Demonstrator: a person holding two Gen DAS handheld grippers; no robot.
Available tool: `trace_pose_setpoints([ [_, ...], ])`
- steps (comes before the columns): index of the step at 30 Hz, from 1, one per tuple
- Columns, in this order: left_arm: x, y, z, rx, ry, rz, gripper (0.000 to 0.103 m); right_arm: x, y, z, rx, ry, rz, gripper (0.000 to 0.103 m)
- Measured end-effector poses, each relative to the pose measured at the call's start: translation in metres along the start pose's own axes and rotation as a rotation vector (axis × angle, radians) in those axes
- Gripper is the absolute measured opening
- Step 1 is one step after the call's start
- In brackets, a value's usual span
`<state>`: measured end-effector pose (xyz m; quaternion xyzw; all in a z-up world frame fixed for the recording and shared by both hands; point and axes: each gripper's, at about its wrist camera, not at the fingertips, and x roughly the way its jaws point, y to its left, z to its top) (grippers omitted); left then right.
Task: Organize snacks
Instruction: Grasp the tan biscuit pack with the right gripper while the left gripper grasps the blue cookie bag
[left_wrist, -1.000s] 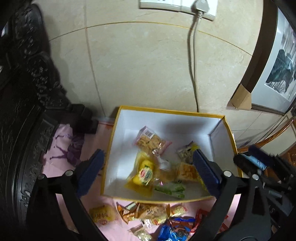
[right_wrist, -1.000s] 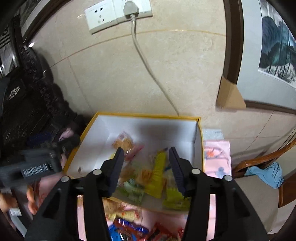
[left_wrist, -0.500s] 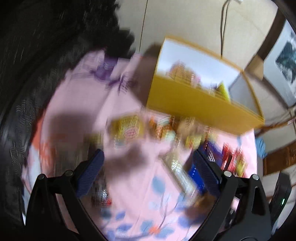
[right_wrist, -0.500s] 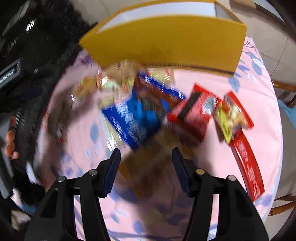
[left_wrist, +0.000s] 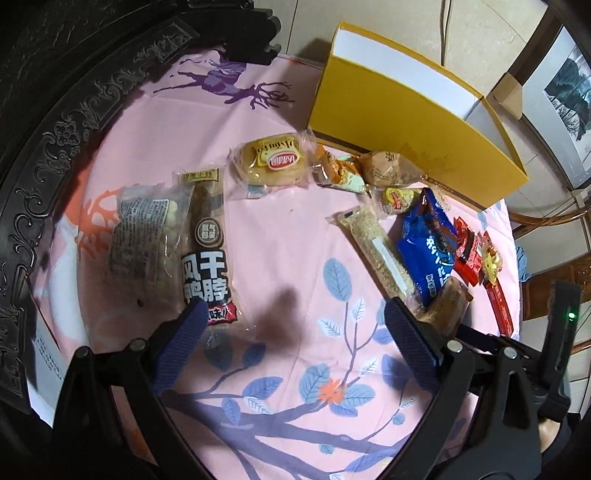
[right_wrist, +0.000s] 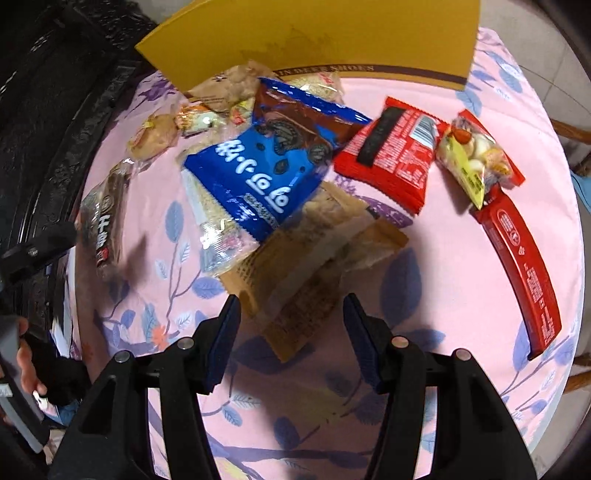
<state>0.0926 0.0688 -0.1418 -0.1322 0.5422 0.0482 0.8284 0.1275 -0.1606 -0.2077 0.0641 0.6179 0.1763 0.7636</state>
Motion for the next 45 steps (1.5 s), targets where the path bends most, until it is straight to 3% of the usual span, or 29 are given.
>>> trace_pose_setpoints([
  [9,-0.002,-0.005,-0.001,0.015,-0.001,-0.005,0.098,0.004,-0.007,0.013,0.126,-0.03,0.005,0.06],
  [16,0.0,-0.013,-0.006,0.027,0.006,-0.007,0.098,0.008,0.006,0.018,0.208,-0.117,-0.115,0.061],
  [21,0.002,-0.015,-0.008,0.02,0.018,0.002,0.098,0.018,0.026,0.017,0.096,-0.176,-0.202,0.058],
  [24,0.007,-0.018,-0.004,0.01,0.022,0.001,0.098,0.017,0.02,0.018,0.045,-0.162,-0.182,0.048],
  [28,0.015,-0.031,0.01,0.007,0.012,-0.009,0.098,0.009,0.005,0.01,0.034,-0.12,-0.148,0.045],
  [32,0.027,-0.062,0.028,0.079,0.015,-0.044,0.098,-0.004,-0.011,-0.013,0.021,-0.083,-0.129,0.045],
  [39,0.084,-0.13,0.055,0.24,0.152,-0.125,0.098,-0.015,-0.024,-0.04,0.009,-0.083,-0.122,0.046],
  [43,0.116,-0.153,0.05,0.366,0.235,-0.041,0.098,-0.016,-0.028,-0.042,0.008,-0.083,-0.12,0.046],
  [45,0.124,-0.163,0.047,0.438,0.221,0.009,0.099,-0.016,-0.028,-0.042,0.009,-0.083,-0.119,0.047],
])
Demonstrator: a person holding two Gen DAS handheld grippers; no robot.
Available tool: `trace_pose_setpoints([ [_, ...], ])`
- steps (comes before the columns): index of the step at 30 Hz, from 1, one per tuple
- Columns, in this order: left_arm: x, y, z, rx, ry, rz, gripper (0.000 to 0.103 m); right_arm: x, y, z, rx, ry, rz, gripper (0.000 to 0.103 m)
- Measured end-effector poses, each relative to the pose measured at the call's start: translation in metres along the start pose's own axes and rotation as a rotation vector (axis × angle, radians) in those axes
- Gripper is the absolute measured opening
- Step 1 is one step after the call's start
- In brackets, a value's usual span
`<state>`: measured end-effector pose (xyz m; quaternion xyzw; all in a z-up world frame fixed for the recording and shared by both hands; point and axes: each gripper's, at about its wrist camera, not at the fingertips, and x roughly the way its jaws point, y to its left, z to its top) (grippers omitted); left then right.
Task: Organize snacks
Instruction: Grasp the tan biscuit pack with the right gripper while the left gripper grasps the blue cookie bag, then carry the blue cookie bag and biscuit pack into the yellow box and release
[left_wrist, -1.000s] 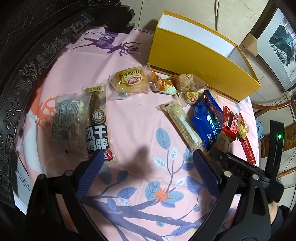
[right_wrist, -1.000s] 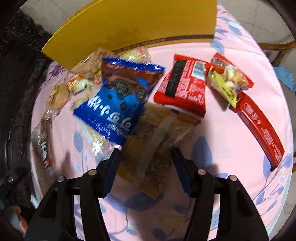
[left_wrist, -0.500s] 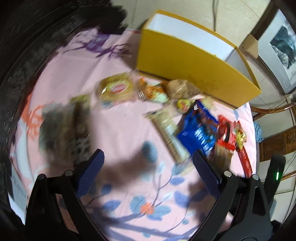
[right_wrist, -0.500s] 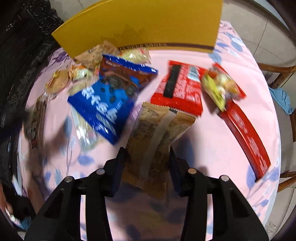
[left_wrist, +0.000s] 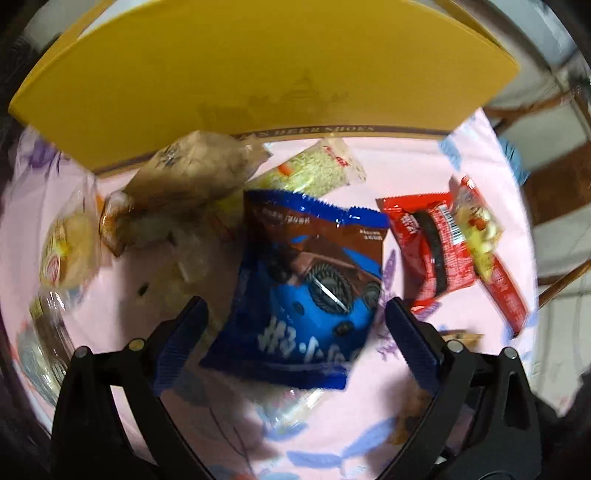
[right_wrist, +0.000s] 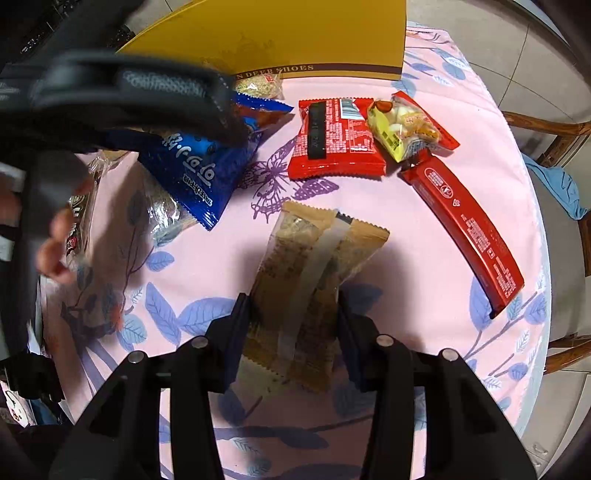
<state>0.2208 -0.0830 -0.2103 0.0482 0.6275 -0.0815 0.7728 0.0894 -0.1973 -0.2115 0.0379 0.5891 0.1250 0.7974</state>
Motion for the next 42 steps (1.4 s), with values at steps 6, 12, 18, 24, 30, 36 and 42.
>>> trace_pose_setpoints([
  [6,0.021,-0.02,-0.001,0.084,0.024,0.086,0.101,0.002,0.003,0.005,-0.007,-0.004,-0.003,0.052],
  [12,0.02,-0.009,-0.01,-0.008,-0.051,0.039,0.097,0.003,0.008,0.004,-0.001,-0.016,-0.005,0.057],
  [18,0.009,-0.01,-0.036,-0.001,-0.136,0.035,0.08,0.005,0.011,0.012,0.092,-0.053,-0.034,0.057],
  [24,0.006,-0.017,-0.045,0.02,-0.166,0.019,0.075,0.01,0.018,0.02,0.006,-0.068,-0.101,0.045],
  [30,-0.004,-0.004,-0.084,0.014,-0.163,-0.01,0.072,0.01,0.011,0.021,0.013,-0.055,-0.068,0.044],
  [36,-0.014,0.018,-0.112,-0.053,-0.152,-0.044,0.071,0.008,0.009,0.017,0.003,-0.049,-0.06,0.043],
  [42,-0.025,0.039,-0.155,-0.135,-0.148,-0.054,0.071,0.001,0.011,0.004,-0.007,-0.046,-0.055,0.043],
])
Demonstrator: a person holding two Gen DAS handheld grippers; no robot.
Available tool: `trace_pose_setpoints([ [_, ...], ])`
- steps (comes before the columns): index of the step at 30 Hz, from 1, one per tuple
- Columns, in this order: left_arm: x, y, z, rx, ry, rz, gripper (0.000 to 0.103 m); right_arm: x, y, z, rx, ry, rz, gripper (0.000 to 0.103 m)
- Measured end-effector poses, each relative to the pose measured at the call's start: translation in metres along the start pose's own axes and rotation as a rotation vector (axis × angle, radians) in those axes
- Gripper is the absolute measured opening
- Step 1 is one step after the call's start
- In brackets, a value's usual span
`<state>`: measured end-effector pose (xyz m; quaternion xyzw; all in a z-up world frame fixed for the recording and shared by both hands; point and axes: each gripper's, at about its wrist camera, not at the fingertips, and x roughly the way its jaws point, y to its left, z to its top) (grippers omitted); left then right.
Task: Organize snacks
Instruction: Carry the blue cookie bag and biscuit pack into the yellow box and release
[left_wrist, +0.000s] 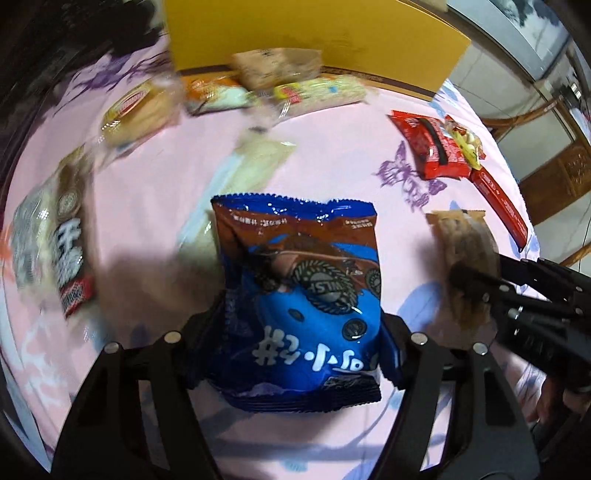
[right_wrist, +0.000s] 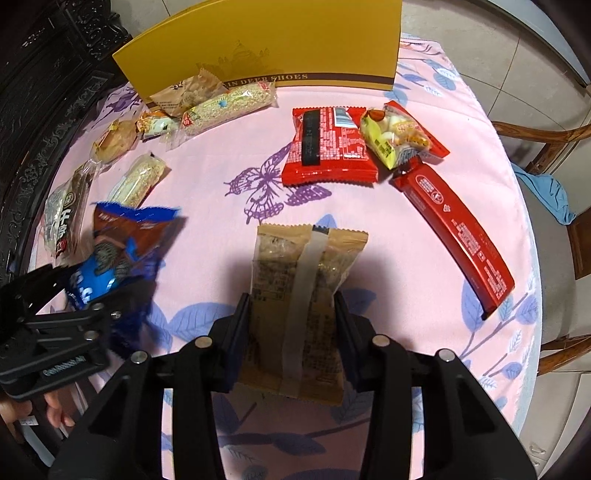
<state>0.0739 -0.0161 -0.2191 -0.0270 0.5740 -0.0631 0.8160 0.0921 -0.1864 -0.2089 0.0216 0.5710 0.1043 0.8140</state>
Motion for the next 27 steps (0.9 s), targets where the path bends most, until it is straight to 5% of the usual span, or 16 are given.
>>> trace_pose_setpoints([
  [5,-0.022,0.023,-0.014,-0.053,-0.019,-0.003,0.071,-0.005,0.0,-0.005,0.01,-0.002,0.004,0.043],
  [15,-0.042,0.018,0.019,-0.107,-0.076,-0.011,0.071,-0.029,0.007,-0.006,-0.032,-0.048,0.02,0.041],
  [22,-0.069,0.011,0.073,-0.106,-0.167,-0.037,0.071,-0.057,0.003,0.01,-0.005,-0.115,0.056,0.04],
  [27,-0.087,0.004,0.129,-0.094,-0.227,-0.036,0.071,-0.079,0.003,0.051,0.01,-0.204,0.075,0.04],
])
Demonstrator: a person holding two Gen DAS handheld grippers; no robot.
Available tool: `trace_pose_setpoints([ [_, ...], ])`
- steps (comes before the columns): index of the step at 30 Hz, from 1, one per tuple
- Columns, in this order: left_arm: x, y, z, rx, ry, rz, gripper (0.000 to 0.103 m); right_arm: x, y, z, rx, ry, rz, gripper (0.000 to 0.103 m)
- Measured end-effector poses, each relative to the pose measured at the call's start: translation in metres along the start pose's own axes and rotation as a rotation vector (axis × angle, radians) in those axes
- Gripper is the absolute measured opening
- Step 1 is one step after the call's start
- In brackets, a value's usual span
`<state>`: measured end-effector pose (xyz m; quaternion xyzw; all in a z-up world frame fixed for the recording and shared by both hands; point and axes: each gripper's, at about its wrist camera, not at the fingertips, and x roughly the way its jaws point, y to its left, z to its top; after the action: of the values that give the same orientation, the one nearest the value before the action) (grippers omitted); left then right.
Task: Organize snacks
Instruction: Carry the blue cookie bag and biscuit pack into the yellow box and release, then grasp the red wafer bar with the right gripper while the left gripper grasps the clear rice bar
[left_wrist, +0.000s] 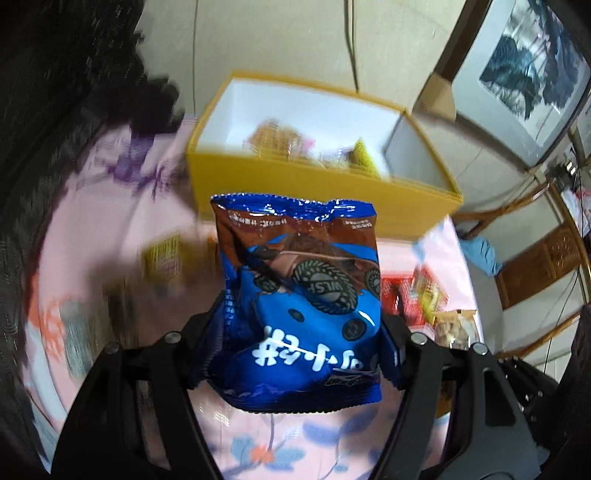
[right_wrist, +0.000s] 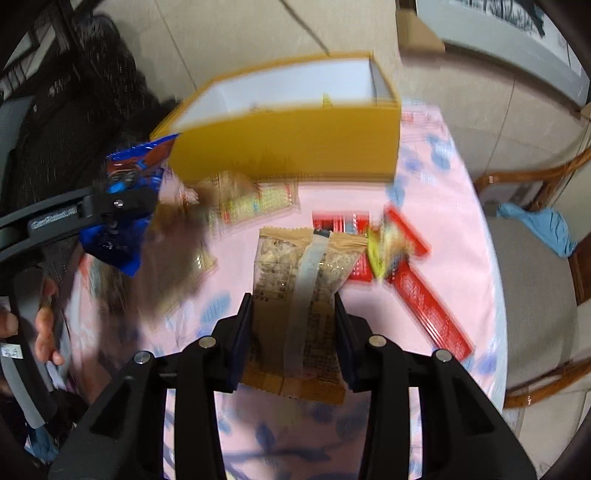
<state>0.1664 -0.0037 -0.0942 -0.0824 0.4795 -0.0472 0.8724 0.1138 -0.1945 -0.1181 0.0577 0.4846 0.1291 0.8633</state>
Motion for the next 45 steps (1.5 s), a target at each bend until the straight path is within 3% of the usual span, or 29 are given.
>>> trace_pose_setpoints([
  [10,-0.001,-0.022,0.122,0.032,-0.111,0.051,0.071,-0.018,0.006,0.137,-0.017,-0.213,0.008,0.04],
  [19,0.011,-0.023,0.167,0.021,-0.125,0.085,0.071,-0.008,0.01,0.208,-0.029,-0.259,-0.039,0.041],
  [22,0.014,-0.023,0.176,0.016,-0.135,0.097,0.079,-0.005,0.008,0.222,-0.022,-0.279,-0.063,0.044],
  [23,0.014,-0.023,0.178,0.013,-0.141,0.098,0.087,-0.004,0.007,0.224,-0.023,-0.276,-0.064,0.048],
  [24,0.013,-0.023,0.18,0.005,-0.146,0.102,0.092,-0.003,0.006,0.226,-0.023,-0.274,-0.066,0.059],
  [25,0.01,-0.021,0.183,-0.008,-0.157,0.103,0.097,-0.003,0.005,0.228,-0.022,-0.275,-0.078,0.061],
  [30,-0.003,-0.017,0.188,-0.012,-0.156,0.092,0.098,-0.012,0.001,0.222,-0.05,-0.266,-0.081,0.062],
  [34,-0.015,-0.013,0.173,0.018,-0.164,0.08,0.101,-0.018,-0.005,0.202,-0.078,-0.239,-0.073,0.066],
  [38,-0.017,-0.008,0.131,0.072,-0.145,0.097,0.101,-0.009,-0.016,0.158,-0.116,-0.146,-0.022,0.066],
  [42,0.001,0.008,0.069,0.031,-0.068,0.092,0.101,0.027,-0.027,0.085,-0.094,0.012,0.037,0.066],
  [45,0.02,0.018,0.02,0.0,0.016,0.083,0.101,0.051,-0.026,0.038,-0.078,0.037,0.025,0.066],
])
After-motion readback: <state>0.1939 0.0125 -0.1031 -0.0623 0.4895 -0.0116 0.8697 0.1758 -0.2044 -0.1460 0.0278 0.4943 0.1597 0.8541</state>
